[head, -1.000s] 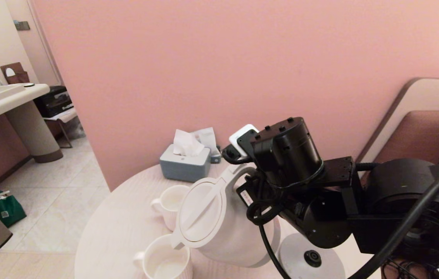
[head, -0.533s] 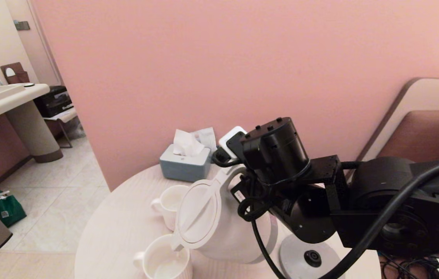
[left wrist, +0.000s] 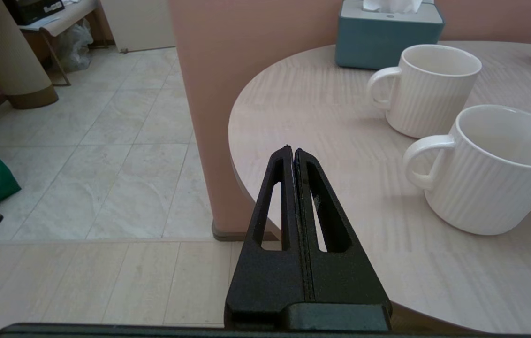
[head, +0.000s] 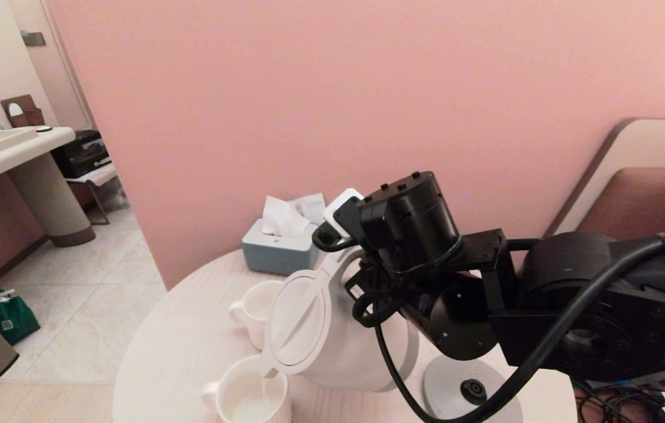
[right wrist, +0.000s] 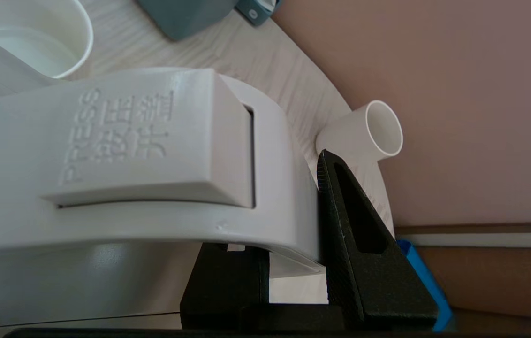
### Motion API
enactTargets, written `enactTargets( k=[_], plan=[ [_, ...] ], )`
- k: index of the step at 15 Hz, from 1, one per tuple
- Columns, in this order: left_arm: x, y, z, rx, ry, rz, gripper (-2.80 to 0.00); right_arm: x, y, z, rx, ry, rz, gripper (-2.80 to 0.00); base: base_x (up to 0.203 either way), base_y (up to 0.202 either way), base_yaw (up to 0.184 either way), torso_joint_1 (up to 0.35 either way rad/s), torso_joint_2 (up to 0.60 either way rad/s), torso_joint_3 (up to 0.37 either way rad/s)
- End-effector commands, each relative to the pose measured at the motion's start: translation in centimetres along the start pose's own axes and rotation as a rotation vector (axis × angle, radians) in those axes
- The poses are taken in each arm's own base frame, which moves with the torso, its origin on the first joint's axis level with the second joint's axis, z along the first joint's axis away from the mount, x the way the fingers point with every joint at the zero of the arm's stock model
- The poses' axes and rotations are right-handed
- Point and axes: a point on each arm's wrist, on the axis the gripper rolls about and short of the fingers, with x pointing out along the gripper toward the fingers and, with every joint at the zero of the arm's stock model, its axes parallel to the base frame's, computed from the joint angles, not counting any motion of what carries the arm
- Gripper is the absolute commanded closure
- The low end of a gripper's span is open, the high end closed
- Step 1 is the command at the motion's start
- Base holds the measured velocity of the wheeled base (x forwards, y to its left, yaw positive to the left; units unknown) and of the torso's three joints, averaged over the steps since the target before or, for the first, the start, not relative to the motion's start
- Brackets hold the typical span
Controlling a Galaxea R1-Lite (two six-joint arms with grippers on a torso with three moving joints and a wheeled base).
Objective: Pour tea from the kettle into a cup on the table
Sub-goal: Pour water into another cup
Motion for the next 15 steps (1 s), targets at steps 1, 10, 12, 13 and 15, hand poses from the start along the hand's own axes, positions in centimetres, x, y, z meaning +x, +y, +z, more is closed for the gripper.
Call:
enactTargets(
  k=[1,10,12,13,15],
  plan=[
    [0.00,0.00,0.00,0.000,-0.001,0.000,0.00,0.24,0.20,0.01,-0.012,0.003,-0.004,0.00,0.000,0.000,0.000,0.000,0.00,0.000],
    [0.00,0.00,0.00,0.000,-0.001,0.000,0.00,0.85,0.31,0.48,-0.067,0.000,-0.010,0.00,0.000,0.000,0.000,0.000,0.00,0.000],
    [0.00,0.00,0.00,0.000,0.000,0.000,0.00,1.02,0.14,0.55,-0.082,0.001,-0.016,0.00,0.000,0.000,0.000,0.000,0.00,0.000],
    [0.00,0.00,0.00,0.000,-0.001,0.000,0.00,1.04,0.13,0.65,-0.084,-0.001,-0.017,0.00,0.000,0.000,0.000,0.000,0.00,0.000],
    [0.00,0.00,0.00,0.000,0.000,0.000,0.00,1.05,0.11,0.76,-0.089,-0.003,-0.017,0.00,0.000,0.000,0.000,0.000,0.00,0.000]
  ],
)
